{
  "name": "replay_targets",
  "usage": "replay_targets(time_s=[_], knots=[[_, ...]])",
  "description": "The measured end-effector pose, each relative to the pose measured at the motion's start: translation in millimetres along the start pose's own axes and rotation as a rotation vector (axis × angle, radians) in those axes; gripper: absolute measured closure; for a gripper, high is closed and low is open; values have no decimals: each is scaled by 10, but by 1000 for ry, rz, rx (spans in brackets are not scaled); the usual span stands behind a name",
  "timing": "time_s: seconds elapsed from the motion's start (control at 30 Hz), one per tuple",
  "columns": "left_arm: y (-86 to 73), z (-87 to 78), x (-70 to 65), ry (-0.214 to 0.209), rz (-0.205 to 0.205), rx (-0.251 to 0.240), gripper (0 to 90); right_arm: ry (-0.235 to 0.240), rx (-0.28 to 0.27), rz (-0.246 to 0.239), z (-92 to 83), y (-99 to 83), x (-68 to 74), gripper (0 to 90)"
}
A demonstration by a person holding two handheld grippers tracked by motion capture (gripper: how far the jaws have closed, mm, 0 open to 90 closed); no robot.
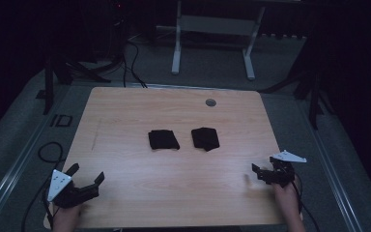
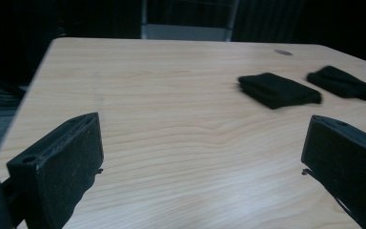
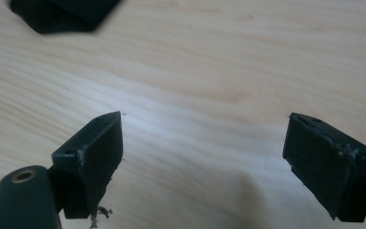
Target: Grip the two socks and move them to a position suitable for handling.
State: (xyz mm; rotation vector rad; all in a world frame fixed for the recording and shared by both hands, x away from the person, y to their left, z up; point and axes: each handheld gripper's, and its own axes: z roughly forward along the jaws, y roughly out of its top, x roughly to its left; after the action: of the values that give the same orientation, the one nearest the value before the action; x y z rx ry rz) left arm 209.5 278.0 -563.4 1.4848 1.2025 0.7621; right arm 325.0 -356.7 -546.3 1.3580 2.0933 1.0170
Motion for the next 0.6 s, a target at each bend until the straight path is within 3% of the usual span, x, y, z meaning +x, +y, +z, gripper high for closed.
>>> replay_targets(time_s=[0.17,0.23,0.33,0.4,0.6], knots=[[4,74,-143,-62,-39,55,8,29,0,-22,32,216,89,131],[-5,114,-192,-113,-62,85,8,57,-7,-19,60,298,123,132],[-27,167,-286,-133,-24,101,8,71,14,-38,139,421,216,132],[-29,199,-340,-148,-3,112,7,117,21,-48,203,486,274,126],[-22,266,-468,-183,11,138,8,146,43,-108,409,684,490,145]])
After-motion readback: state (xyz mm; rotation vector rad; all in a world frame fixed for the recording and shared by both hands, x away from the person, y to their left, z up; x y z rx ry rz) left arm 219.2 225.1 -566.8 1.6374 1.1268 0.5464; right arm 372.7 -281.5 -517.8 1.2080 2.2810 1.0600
